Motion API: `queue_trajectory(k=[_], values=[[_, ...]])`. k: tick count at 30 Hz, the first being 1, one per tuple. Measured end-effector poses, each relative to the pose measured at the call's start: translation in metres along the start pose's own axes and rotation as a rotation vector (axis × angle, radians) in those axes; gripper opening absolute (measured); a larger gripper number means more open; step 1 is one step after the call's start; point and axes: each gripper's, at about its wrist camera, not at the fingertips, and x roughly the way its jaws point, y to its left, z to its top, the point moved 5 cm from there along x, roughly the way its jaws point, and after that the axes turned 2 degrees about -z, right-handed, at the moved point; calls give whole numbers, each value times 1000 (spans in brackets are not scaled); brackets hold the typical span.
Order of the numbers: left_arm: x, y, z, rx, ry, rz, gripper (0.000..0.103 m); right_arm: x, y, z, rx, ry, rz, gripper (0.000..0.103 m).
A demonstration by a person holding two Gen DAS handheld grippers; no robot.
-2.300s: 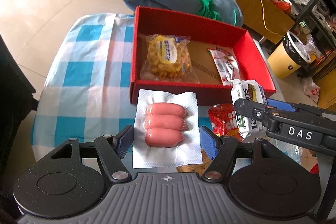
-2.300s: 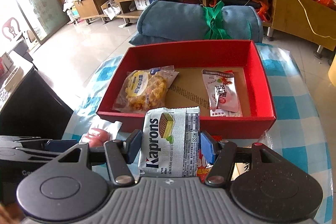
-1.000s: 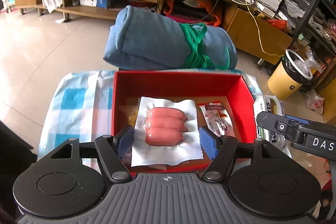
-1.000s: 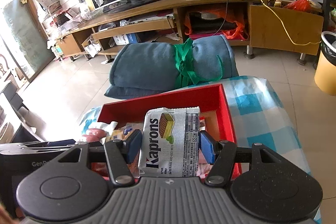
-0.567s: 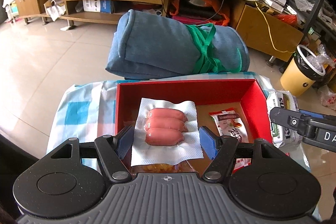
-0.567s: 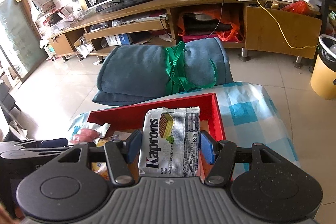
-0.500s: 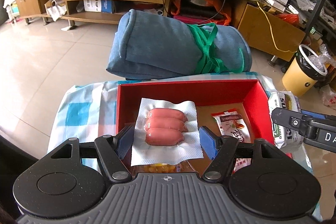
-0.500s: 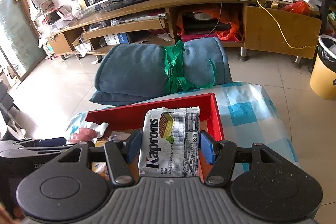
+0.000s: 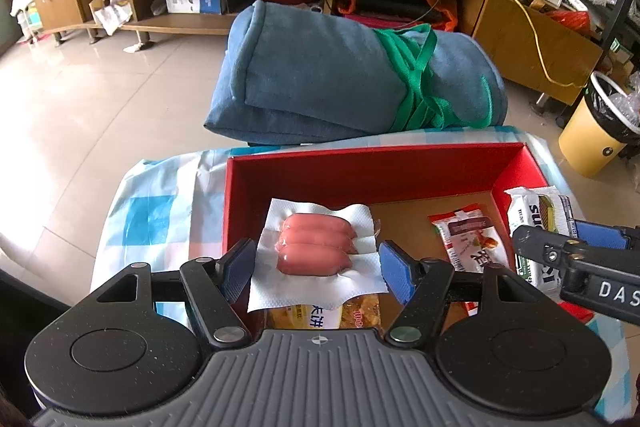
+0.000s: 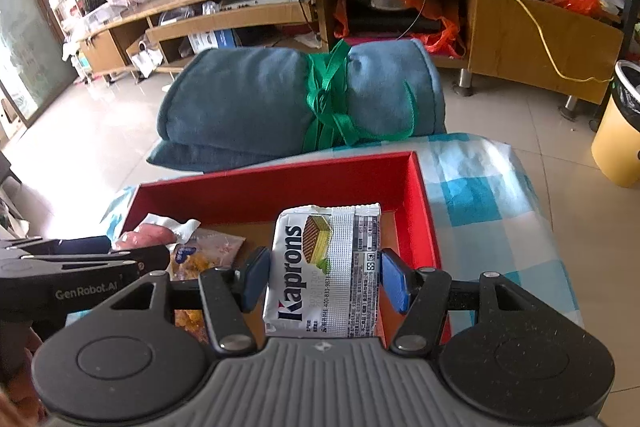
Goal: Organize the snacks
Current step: 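Lower the sausage pack with left tool while right tool lowers the Kaprons bar into the box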
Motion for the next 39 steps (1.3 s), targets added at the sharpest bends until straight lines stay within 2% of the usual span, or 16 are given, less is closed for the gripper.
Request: queue_trajectory(k=[9,23,39], values=[[15,-2,-6,18,15,36,74,24,6,-10,-39,45,-20,54],[26,-7,-14,73,-2,97,74,47,16,-24,-109,86,-45,54],[26,-8,-16,90,-6,107,75,53,21,-29,-140,105,-52,55]])
